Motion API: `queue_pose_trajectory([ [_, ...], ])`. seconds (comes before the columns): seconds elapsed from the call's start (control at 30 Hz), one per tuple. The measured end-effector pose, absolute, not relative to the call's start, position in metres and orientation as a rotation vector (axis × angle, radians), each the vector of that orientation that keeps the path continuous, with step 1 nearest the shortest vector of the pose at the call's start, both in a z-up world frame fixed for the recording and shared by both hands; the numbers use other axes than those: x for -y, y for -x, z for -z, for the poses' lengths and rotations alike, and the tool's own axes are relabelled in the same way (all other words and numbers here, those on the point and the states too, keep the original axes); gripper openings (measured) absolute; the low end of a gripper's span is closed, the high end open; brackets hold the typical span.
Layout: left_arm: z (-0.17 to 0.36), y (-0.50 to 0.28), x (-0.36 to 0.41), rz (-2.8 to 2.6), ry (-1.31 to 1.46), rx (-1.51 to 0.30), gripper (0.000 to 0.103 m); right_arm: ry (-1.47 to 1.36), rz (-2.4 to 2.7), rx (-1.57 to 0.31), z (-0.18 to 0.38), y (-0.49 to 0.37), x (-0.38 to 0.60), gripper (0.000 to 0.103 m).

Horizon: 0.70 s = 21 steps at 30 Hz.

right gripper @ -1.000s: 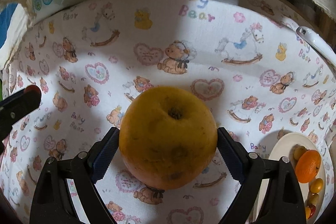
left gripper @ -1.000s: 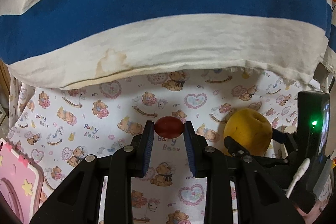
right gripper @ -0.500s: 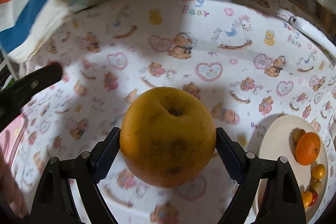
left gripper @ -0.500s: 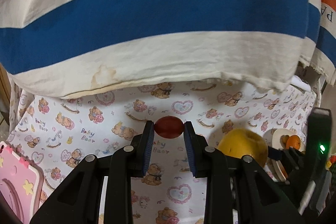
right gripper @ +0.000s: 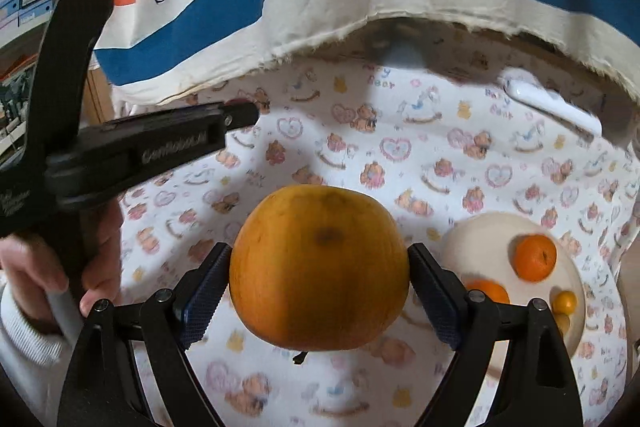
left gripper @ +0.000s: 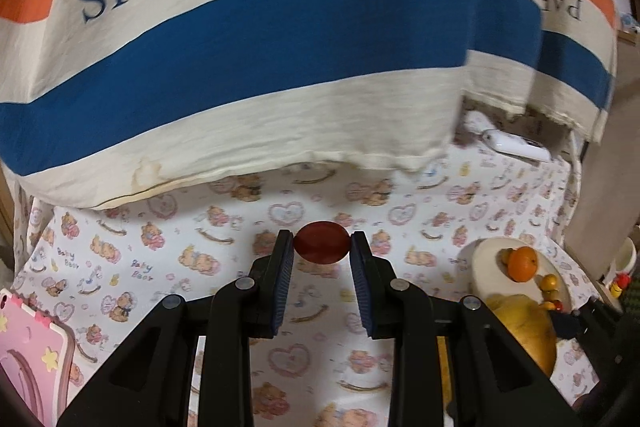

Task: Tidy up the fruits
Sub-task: 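Carry the large yellow fruit over the plate with the right gripper while the left holds the tomato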

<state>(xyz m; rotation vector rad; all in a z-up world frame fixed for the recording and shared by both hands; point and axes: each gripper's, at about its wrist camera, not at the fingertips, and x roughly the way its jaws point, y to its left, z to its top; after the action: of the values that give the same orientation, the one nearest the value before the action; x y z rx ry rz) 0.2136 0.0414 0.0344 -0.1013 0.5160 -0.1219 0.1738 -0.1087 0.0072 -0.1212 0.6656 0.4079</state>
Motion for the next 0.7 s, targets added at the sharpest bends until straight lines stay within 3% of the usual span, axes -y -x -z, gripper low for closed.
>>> queue_pose_trajectory([
  [0.7,-0.042,-0.206,-0.039,0.130,0.094,-0.490,0.028,0.079,-0.378,-0.689,0.014,-0.167,0.130,0.086],
])
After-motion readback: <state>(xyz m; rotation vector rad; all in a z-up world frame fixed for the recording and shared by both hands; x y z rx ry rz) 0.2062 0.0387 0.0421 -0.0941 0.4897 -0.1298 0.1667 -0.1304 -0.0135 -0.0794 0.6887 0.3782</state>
